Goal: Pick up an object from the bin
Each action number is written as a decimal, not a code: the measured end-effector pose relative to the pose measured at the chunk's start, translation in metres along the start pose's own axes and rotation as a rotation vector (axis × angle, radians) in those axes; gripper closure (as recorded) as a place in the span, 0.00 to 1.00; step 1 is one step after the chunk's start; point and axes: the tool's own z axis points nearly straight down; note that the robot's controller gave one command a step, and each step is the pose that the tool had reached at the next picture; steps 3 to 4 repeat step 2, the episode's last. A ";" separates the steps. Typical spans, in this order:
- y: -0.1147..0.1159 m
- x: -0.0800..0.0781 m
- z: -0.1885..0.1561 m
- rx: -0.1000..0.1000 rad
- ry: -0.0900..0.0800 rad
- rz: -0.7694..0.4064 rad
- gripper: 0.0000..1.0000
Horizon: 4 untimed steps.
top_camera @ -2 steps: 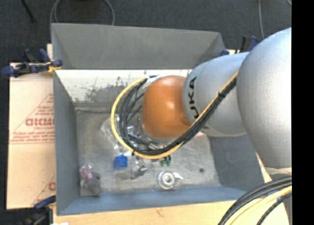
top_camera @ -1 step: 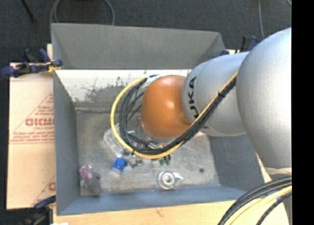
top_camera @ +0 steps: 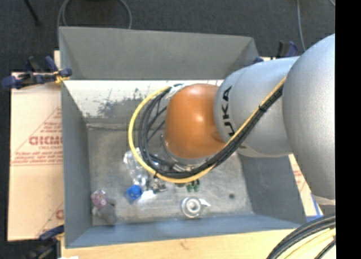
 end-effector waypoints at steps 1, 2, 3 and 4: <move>0.000 0.001 0.002 0.000 0.003 0.000 0.00; -0.007 -0.012 0.026 0.002 0.000 0.098 0.00; -0.007 -0.012 0.026 0.002 0.000 0.098 0.00; -0.007 -0.012 0.026 0.002 0.000 0.098 0.00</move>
Offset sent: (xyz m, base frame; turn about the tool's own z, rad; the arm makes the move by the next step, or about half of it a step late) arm 0.0000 0.0000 0.0000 0.0000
